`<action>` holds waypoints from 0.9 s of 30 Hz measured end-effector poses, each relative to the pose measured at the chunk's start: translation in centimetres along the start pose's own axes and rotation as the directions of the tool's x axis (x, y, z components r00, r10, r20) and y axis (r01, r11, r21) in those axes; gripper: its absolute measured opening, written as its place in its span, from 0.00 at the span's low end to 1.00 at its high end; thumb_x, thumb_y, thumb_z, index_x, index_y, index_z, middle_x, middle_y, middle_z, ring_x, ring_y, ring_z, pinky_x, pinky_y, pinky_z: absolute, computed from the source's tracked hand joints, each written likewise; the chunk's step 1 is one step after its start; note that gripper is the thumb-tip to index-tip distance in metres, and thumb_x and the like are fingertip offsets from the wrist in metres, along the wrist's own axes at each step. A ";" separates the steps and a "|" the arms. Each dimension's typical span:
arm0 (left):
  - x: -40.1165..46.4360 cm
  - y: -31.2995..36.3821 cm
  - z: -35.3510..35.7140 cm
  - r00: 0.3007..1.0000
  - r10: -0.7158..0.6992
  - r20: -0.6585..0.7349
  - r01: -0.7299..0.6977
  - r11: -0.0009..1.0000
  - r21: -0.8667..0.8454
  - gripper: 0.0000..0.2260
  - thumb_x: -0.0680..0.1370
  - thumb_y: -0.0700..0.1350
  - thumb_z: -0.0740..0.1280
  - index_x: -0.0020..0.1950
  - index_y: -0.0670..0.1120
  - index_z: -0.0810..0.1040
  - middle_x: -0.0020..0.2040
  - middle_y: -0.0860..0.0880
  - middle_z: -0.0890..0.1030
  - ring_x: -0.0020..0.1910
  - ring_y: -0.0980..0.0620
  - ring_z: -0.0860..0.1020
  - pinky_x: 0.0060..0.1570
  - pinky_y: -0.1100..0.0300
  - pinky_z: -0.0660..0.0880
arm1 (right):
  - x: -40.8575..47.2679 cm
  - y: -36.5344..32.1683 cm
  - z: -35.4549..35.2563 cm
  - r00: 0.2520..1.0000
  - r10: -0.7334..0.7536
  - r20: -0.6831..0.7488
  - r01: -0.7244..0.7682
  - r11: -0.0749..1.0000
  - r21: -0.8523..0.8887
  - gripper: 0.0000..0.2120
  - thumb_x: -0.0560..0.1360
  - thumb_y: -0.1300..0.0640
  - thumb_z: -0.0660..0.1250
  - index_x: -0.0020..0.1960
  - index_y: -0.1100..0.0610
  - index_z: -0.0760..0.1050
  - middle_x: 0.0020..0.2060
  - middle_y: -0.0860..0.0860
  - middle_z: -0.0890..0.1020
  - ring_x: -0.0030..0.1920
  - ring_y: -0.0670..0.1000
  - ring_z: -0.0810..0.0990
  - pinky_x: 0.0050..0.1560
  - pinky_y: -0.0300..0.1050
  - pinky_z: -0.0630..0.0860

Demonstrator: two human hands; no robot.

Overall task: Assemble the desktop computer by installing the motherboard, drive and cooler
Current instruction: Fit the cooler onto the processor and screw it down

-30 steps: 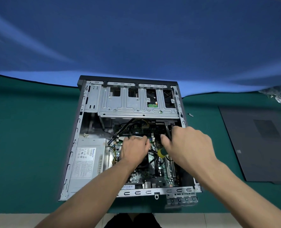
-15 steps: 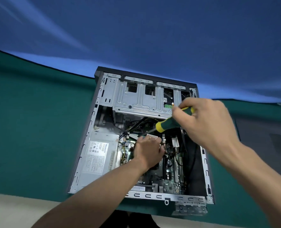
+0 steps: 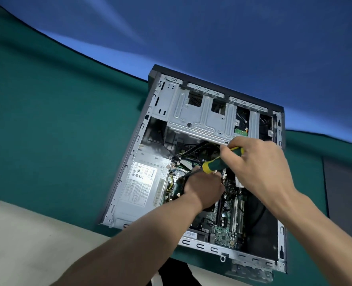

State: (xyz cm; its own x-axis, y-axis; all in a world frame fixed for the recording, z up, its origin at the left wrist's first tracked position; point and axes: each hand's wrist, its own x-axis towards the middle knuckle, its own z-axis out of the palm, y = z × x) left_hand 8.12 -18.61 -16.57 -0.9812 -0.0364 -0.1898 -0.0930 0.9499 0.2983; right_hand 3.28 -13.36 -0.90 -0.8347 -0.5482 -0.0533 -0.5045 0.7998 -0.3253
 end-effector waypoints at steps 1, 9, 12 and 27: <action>0.0 0.0 0.0 1.000 0.000 -0.004 0.000 1.000 0.008 0.15 0.81 0.50 0.53 0.53 0.42 0.75 0.48 0.43 0.81 0.46 0.44 0.79 0.43 0.54 0.65 | 0.0 0.0 0.0 1.000 0.006 0.002 -0.006 1.000 0.002 0.13 0.74 0.46 0.62 0.44 0.53 0.80 0.22 0.50 0.74 0.30 0.55 0.74 0.30 0.46 0.69; 0.4 -0.3 0.5 0.998 0.026 -0.055 -0.025 0.999 0.032 0.16 0.81 0.52 0.53 0.56 0.43 0.74 0.51 0.43 0.80 0.51 0.44 0.77 0.48 0.55 0.67 | 0.3 0.0 -0.7 1.000 0.031 0.000 -0.031 1.000 0.000 0.14 0.74 0.46 0.61 0.44 0.54 0.80 0.20 0.49 0.71 0.29 0.57 0.74 0.31 0.46 0.71; 0.2 -0.1 0.4 0.998 0.024 -0.058 -0.023 1.000 0.011 0.16 0.81 0.51 0.53 0.56 0.43 0.74 0.50 0.43 0.81 0.50 0.44 0.77 0.45 0.55 0.66 | 0.2 0.0 -0.6 1.000 0.017 -0.003 -0.017 1.000 -0.007 0.14 0.74 0.46 0.61 0.43 0.54 0.80 0.21 0.50 0.71 0.29 0.57 0.73 0.31 0.46 0.70; -0.6 0.2 -1.3 0.997 0.072 0.009 -0.073 0.996 0.042 0.10 0.75 0.48 0.63 0.40 0.44 0.78 0.36 0.45 0.81 0.36 0.48 0.79 0.35 0.60 0.68 | 0.7 -2.4 -1.1 0.999 0.007 0.049 0.010 0.943 -0.332 0.20 0.76 0.40 0.57 0.40 0.55 0.76 0.25 0.49 0.68 0.31 0.56 0.70 0.26 0.40 0.55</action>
State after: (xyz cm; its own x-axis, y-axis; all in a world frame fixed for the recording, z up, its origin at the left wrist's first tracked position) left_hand 8.45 -18.79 -15.21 -0.9837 0.0353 -0.1762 -0.0141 0.9623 0.2717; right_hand 3.69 -15.44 0.86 -0.8262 -0.5541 -0.1018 -0.5575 0.8302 0.0058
